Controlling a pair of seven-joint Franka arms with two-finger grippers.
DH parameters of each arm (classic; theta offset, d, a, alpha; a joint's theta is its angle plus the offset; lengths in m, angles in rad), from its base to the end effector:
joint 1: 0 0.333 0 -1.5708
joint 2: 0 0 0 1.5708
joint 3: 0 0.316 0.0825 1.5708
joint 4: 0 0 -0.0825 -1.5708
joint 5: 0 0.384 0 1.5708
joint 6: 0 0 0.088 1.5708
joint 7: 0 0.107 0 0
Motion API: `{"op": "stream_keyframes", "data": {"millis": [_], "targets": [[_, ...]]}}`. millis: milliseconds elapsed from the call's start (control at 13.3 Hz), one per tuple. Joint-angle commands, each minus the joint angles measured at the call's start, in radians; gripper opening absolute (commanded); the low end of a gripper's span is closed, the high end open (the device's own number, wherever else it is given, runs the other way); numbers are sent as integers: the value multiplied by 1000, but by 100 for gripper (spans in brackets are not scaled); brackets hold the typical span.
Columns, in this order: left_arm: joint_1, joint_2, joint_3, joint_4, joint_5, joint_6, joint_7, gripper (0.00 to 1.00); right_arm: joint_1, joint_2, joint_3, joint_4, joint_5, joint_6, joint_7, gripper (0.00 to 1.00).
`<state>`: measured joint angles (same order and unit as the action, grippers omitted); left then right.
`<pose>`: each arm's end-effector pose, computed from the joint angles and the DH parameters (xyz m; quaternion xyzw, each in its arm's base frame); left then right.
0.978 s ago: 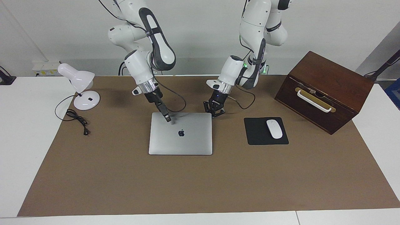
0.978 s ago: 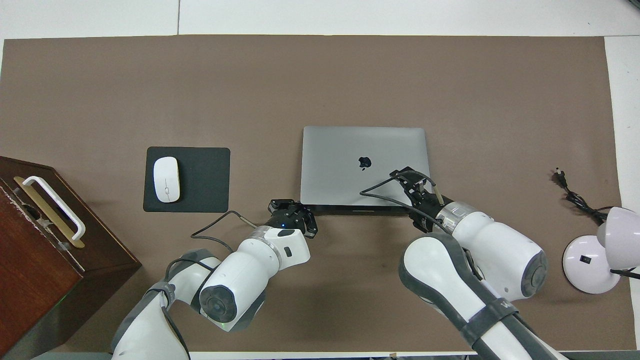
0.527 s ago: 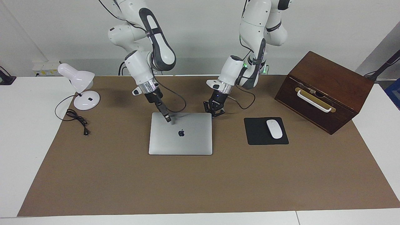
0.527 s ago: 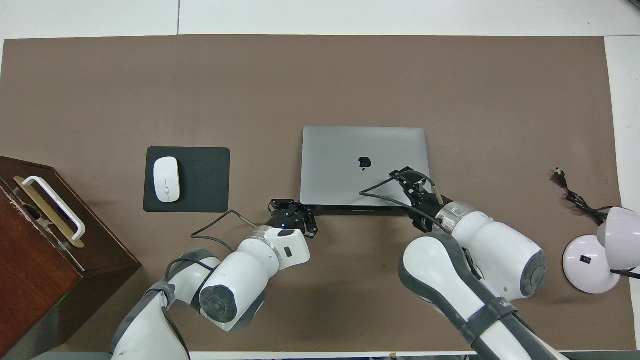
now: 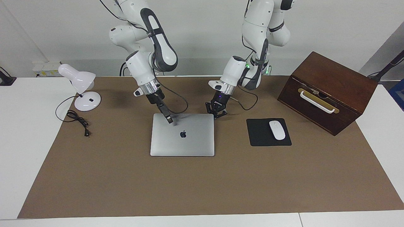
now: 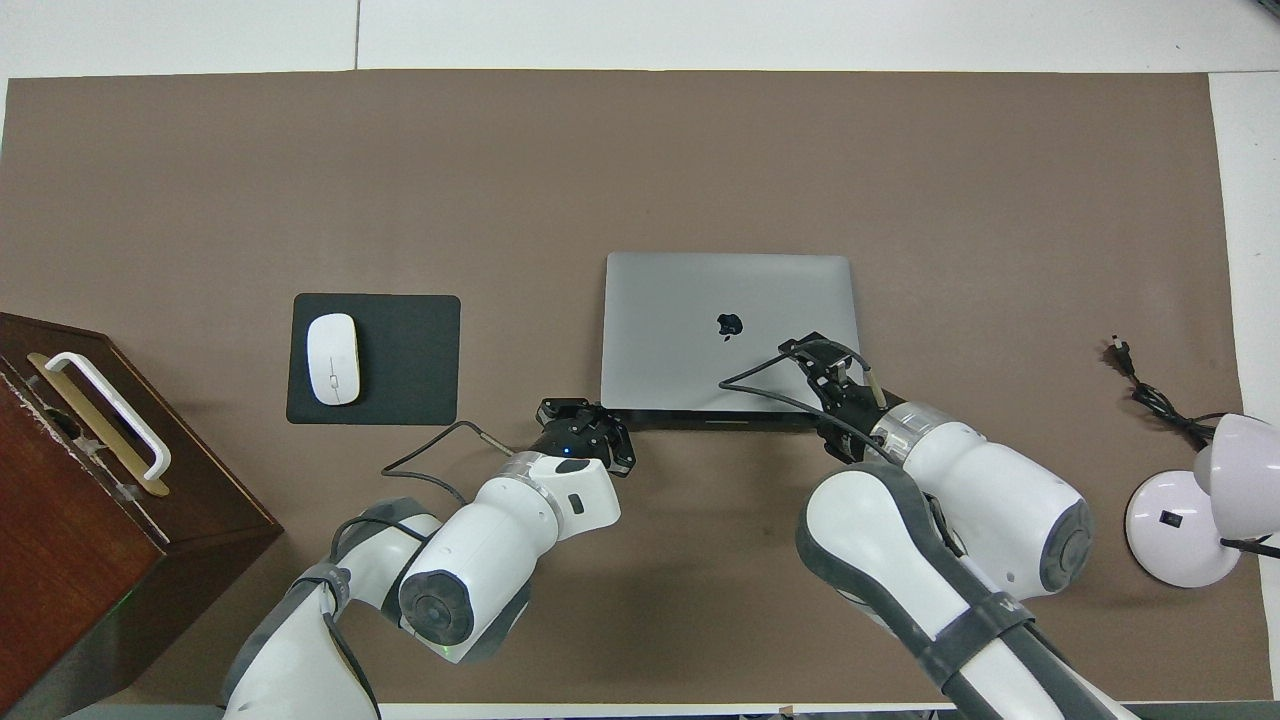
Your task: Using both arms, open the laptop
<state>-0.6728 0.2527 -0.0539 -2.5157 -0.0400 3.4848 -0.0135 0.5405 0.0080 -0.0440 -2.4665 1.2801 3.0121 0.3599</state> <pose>0.3860 -0.3368 0.2680 0.8854 -0.3051 0.3245 0.1327 0.4526 0.1652 0.3185 -0.8091 0.4964 -0.0977 0.2991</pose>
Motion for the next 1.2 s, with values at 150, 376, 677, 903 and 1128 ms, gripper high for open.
{"op": "stream_keyframes", "data": {"millis": [150, 376, 677, 903, 1128], "targets": [[2, 40, 8, 18, -8, 19, 26, 0, -4, 38, 7, 75, 59, 19, -56, 100], [1, 40, 8, 18, -8, 19, 27, 0, 2, 52, 7, 106, 79, 21, -58, 100], [2, 49, 9, 18, -8, 19, 33, 0, 7, 81, 9, 174, 80, 24, -49, 100], [2, 51, 11, 18, -8, 20, 35, 0, 19, 98, 7, 221, 80, 25, -50, 100], [2, 53, 11, 18, -8, 19, 40, 0, 21, 125, 7, 286, 80, 27, -50, 100]]}}
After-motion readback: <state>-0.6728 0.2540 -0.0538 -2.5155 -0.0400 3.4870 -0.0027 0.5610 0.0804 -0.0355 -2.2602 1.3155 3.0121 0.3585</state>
